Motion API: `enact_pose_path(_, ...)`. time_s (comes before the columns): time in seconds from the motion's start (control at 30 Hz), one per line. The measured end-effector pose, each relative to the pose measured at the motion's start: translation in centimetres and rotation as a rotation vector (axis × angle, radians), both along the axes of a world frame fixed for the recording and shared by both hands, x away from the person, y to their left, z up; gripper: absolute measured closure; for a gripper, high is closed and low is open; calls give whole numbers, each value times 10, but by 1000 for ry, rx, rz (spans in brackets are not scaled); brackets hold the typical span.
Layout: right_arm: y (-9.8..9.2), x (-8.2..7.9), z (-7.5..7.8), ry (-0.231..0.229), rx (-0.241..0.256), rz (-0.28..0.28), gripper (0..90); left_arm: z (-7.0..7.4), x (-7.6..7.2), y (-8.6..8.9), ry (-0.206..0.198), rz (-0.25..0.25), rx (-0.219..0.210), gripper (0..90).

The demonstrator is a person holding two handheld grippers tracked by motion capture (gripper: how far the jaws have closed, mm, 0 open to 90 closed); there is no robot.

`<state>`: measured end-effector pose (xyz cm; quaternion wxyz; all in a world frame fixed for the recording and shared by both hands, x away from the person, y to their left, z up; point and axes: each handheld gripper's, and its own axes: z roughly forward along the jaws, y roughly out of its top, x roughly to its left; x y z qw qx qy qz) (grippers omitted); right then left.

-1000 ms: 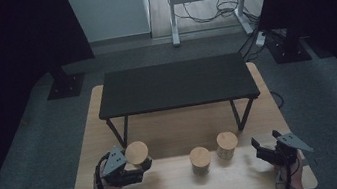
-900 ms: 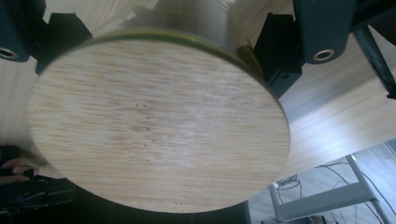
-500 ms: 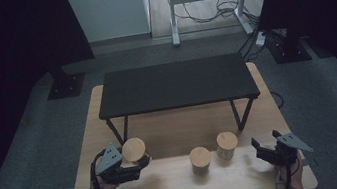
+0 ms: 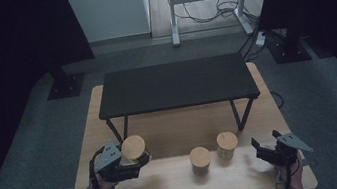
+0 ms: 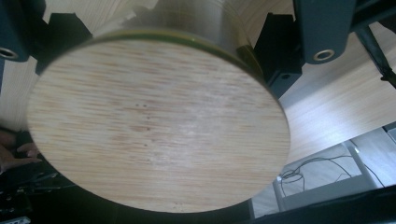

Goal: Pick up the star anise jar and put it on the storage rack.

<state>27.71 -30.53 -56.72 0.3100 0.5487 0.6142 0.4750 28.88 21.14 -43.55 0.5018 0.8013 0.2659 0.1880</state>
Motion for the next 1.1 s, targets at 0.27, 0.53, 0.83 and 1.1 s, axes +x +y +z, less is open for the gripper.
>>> enact_pose_path(0.27,0,0,0,0,0,-1,90,4,1,-1,-1,-5,5,248)
enact_pose_path(0.53,0,0,0,0,-1,0,89,10,2,-3,-5,-15,11,248)
enact_pose_path(0.83,0,0,0,1,-1,-1,90,18,2,-4,-13,-21,10,248)
enact_pose_path(1.1,0,0,0,1,-1,-1,89,22,4,-4,-12,-23,12,248)
